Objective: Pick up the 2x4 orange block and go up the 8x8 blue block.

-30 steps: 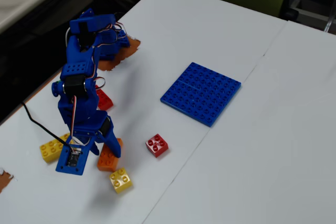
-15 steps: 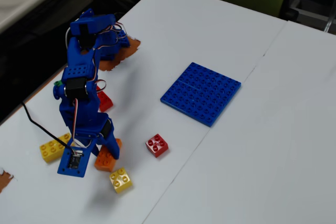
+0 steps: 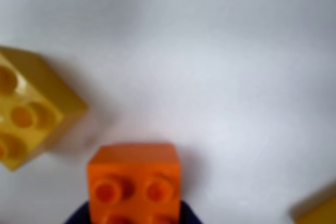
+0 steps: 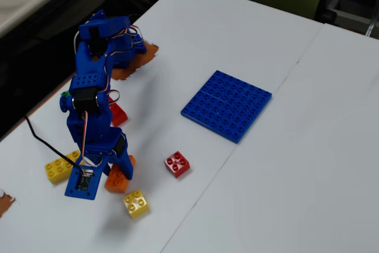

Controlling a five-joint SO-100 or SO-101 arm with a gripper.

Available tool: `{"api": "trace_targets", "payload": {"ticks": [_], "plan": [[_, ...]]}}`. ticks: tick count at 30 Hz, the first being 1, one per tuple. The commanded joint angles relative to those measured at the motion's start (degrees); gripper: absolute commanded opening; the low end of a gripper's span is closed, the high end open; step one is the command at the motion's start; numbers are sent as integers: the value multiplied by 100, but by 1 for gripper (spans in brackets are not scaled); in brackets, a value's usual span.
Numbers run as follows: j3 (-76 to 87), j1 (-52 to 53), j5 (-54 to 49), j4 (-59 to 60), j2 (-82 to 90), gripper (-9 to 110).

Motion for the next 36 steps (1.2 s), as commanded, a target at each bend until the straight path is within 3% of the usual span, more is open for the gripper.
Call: {"api": "trace_targets", "payload": {"ticks": [1, 14, 36], "plan": [[167, 44, -149, 62, 940, 0], [1925, -369, -853, -44, 3366, 0], [4896, -2373, -1441, -272, 6284, 0]]}}
